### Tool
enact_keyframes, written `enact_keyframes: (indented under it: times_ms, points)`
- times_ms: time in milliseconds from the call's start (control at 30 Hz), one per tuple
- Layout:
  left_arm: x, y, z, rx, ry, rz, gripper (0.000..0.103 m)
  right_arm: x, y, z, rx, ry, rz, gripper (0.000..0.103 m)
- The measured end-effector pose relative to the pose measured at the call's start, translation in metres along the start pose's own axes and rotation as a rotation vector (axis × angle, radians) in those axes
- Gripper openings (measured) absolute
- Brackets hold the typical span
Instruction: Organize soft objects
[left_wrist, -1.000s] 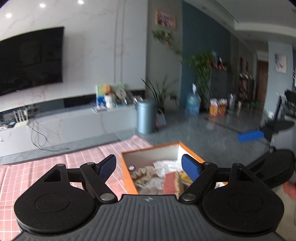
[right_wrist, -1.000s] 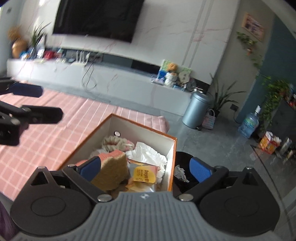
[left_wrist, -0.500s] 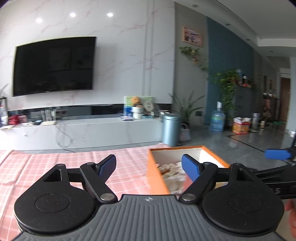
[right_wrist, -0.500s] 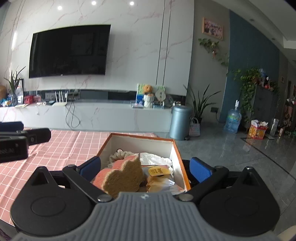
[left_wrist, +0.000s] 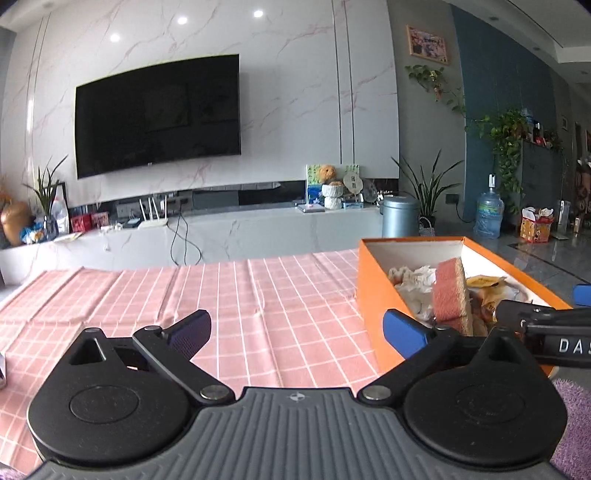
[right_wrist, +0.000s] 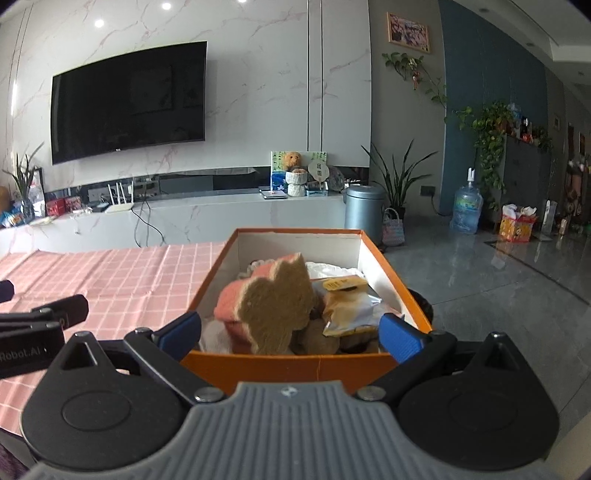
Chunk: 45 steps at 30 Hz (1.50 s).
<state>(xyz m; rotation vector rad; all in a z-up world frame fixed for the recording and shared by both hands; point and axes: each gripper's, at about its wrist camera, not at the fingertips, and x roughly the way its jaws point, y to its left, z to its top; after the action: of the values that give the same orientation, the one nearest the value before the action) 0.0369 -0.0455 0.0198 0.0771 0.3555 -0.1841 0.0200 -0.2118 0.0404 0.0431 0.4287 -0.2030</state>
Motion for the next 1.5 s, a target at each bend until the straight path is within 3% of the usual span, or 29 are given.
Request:
enact_keyframes:
  times_ms: [500,1500]
  points:
    - [0.007,0.011,-0.033,-0.048,0.116,0.022,0.103,0.014,0.007,-0.023,-0.026,0.060,-0.026,0.101]
    - [-0.001,0.010,-0.026,-0.029,0.110,0.041,0.103,0.008,0.012,-0.022,-0.058,0.045,-0.017,0.101]
